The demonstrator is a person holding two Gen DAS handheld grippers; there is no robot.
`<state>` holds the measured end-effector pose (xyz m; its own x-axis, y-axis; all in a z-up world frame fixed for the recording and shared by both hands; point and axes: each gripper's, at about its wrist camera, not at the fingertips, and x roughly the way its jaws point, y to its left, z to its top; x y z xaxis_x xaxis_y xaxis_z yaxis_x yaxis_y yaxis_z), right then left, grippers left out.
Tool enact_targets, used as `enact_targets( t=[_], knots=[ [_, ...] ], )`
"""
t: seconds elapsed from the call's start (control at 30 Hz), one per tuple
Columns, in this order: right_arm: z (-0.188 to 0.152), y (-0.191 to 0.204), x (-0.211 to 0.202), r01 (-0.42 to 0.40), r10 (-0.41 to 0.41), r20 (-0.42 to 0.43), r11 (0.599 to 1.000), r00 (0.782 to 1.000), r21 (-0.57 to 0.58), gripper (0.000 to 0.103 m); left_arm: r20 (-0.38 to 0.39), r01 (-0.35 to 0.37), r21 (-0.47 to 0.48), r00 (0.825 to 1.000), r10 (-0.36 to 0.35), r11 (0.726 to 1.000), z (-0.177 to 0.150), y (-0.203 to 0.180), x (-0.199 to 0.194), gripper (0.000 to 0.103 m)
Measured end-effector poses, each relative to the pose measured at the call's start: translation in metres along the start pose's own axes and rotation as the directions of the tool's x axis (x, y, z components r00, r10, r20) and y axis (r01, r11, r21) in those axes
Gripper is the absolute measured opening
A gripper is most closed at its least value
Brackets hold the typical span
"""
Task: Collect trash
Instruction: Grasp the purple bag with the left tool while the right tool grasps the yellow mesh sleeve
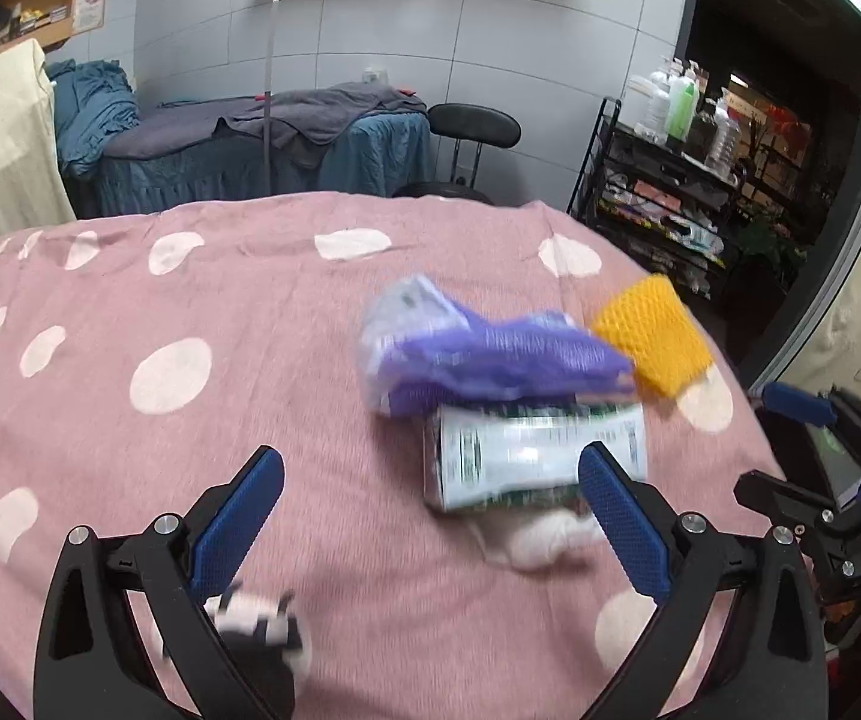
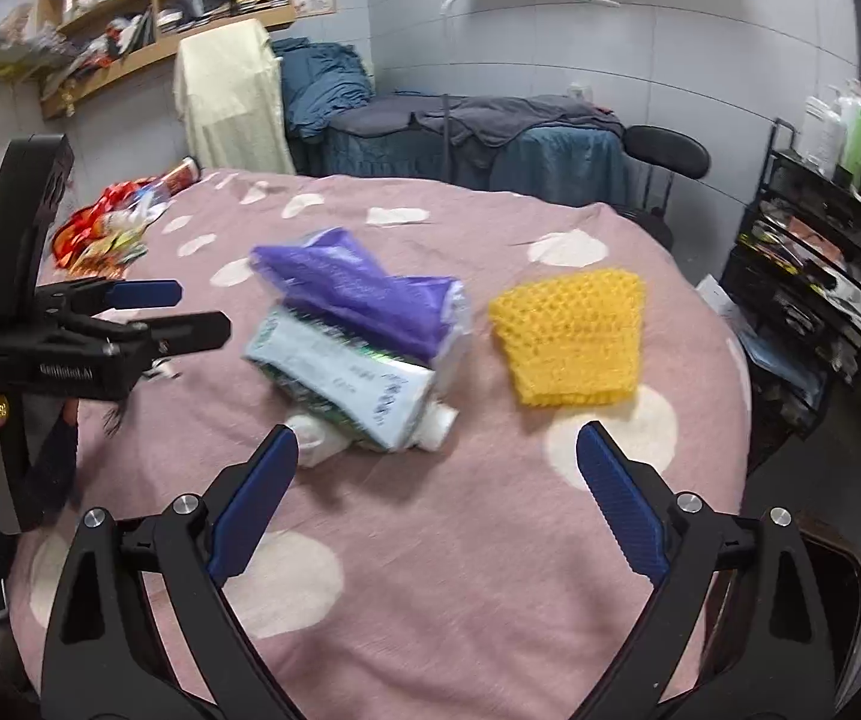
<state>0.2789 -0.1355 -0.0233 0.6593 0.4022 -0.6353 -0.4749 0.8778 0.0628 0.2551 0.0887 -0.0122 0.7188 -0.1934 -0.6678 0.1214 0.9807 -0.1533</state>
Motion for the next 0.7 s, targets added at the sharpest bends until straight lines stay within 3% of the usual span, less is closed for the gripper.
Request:
enact_targets(
  t=[0.27, 0.37, 0.4, 0.43, 0.53, 0.67, 0.7],
  knots=[
    [0.019, -0.051, 0.028, 0.065, -0.062, -0.027, 0.989, 0.998, 0.130, 0.093, -0.077, 0.106, -0.088, 0.991, -0.113, 0.990, 0.039, 0.007, 0.045, 0.098],
    [0.027, -0.067, 0.043, 0.059, -0.051, -0.049, 0.981, 0.997, 0.184, 0.092, -0.102, 0.105, -0.111, 0.988, -0.117, 0.988, 0.045, 0.006, 0.061, 0.097],
    [0.029, -0.071, 0.048, 0.056, -0.045, -0.059, 0.979, 0.997, 0.197, 0.088, -0.108, 0.104, -0.115, 0.987, -0.117, 0.988, 0.045, 0.006, 0.065, 0.096],
    [0.031, -0.074, 0.054, 0.050, -0.036, -0.070, 0.976, 0.997, 0.212, 0.086, -0.113, 0.104, -0.116, 0.987, -0.117, 0.988, 0.045, 0.005, 0.068, 0.088],
    [0.036, -0.082, 0.072, 0.038, -0.009, -0.117, 0.970, 0.993, 0.241, 0.075, -0.130, 0.043, -0.094, 0.990, -0.055, 0.995, 0.042, 0.003, 0.075, 0.070],
    [0.041, -0.083, 0.085, 0.071, -0.040, -0.133, 0.968, 0.990, 0.240, 0.043, -0.107, 0.018, -0.085, 0.994, -0.027, 0.996, 0.039, 0.003, 0.071, 0.055],
    [0.043, -0.082, 0.086, 0.053, -0.023, -0.125, 0.969, 0.992, 0.243, 0.028, -0.099, 0.016, -0.085, 0.995, -0.024, 0.996, 0.039, 0.004, 0.070, 0.052]
  ],
)
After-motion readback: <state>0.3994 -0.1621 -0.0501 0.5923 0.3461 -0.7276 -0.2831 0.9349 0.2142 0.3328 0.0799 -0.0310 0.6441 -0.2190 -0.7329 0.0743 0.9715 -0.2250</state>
